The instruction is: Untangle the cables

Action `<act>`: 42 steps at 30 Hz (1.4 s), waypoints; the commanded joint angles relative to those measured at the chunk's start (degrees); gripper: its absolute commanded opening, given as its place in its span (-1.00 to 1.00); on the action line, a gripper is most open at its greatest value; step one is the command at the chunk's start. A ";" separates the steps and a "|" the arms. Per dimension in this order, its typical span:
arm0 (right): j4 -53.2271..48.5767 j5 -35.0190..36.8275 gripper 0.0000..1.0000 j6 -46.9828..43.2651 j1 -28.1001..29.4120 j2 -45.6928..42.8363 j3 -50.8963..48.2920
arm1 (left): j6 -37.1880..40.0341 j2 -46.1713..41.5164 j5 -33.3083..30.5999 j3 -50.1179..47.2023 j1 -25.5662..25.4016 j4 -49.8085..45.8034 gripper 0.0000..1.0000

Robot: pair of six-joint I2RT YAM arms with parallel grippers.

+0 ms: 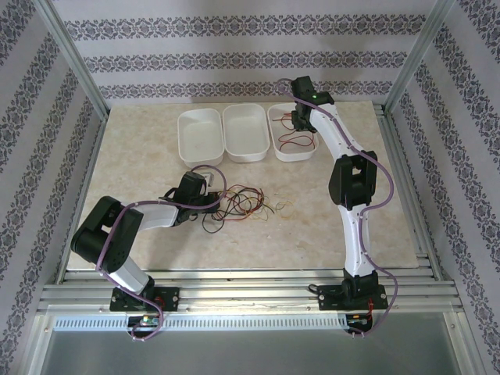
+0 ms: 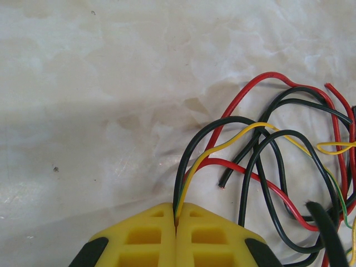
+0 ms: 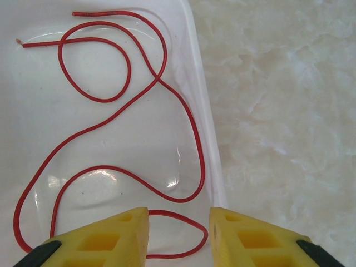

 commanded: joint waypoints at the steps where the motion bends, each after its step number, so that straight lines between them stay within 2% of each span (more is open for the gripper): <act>1: -0.85 -1.85 -0.31 0.54 0.84 -2.63 -1.22 | -1.19 -0.06 0.23 -0.10 0.72 1.65 -0.99; 6: 2.04 -2.20 -0.31 1.40 3.27 -8.13 -7.51 | -1.44 0.00 0.53 0.11 0.70 1.74 -0.98; 10: 5.50 -2.89 -0.30 1.95 6.07 -16.16 -17.22 | -2.06 -0.64 0.64 -0.40 0.68 2.40 -0.99; 17: 10.34 -11.53 -0.29 4.78 11.36 -28.86 -36.44 | -2.62 -1.50 1.68 0.11 0.64 2.65 -1.00; 23: 13.48 -16.52 -0.29 8.01 15.78 -36.94 -49.02 | -2.19 -4.86 2.31 1.63 0.70 0.70 -1.00; 29: 23.57 -15.86 -0.22 3.29 23.39 -46.20 -62.27 | -1.44 -5.98 2.55 3.23 0.72 -2.21 -1.00; 32: 25.83 -12.88 -0.17 2.94 26.15 -47.62 -65.57 | -1.52 -7.13 2.92 3.80 0.72 -2.83 -1.00; 35: 26.94 -12.86 -0.17 4.43 26.13 -46.68 -66.75 | -0.72 -8.56 3.10 4.88 0.72 -4.68 -0.97; 39: 27.20 -13.33 -0.17 6.39 25.57 -43.17 -64.55 | 1.21 -9.90 3.43 5.95 0.68 -7.61 -0.86; 42: 27.49 -16.34 -0.20 6.44 25.37 -40.47 -61.86 | 2.17 -10.60 2.84 6.21 0.67 -9.88 -0.74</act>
